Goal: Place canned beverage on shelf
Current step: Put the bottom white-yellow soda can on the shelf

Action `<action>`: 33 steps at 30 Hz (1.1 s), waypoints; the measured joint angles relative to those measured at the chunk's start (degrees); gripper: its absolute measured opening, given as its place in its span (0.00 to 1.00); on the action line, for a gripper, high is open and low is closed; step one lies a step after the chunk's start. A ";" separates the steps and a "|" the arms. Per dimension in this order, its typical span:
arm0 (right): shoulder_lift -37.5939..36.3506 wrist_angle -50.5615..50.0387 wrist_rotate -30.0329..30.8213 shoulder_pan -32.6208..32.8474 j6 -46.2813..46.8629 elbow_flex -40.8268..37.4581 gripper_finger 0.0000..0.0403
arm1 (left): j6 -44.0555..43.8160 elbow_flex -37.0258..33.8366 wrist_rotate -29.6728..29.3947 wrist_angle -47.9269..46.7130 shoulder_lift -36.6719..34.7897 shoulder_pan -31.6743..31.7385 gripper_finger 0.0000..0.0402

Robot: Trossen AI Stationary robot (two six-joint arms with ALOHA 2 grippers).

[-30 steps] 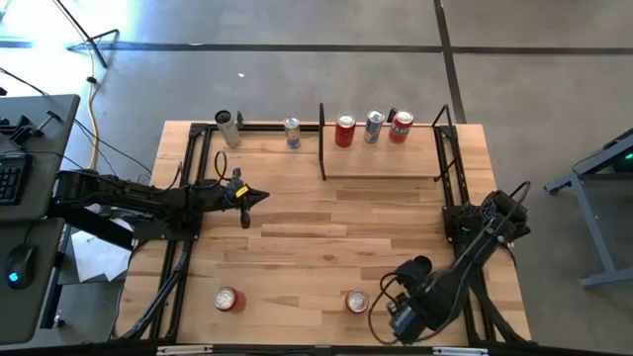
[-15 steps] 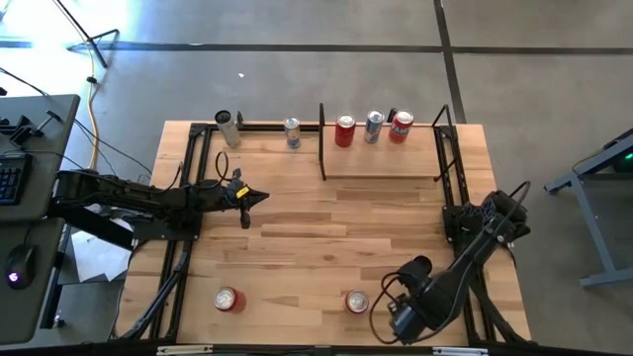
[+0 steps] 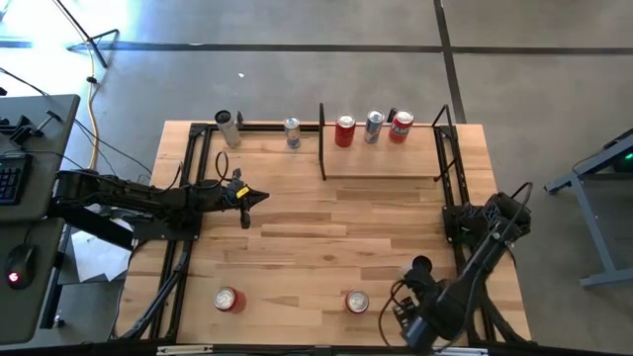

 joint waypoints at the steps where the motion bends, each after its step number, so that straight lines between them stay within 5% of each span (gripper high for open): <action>1: -0.04 0.54 0.67 0.66 1.17 -0.79 0.71 | 0.00 0.00 0.00 0.00 0.00 0.00 0.00; 9: 0.05 11.66 4.91 7.52 5.04 -10.56 0.71 | -0.16 0.00 0.00 0.02 0.00 0.00 0.00; 16: -1.00 6.74 6.01 11.12 11.58 -12.30 0.71 | -0.19 0.00 0.00 0.35 0.00 0.00 0.00; 33: -7.21 -0.32 15.93 3.60 3.38 -12.74 0.71 | -0.55 0.00 0.00 0.39 0.00 0.00 0.00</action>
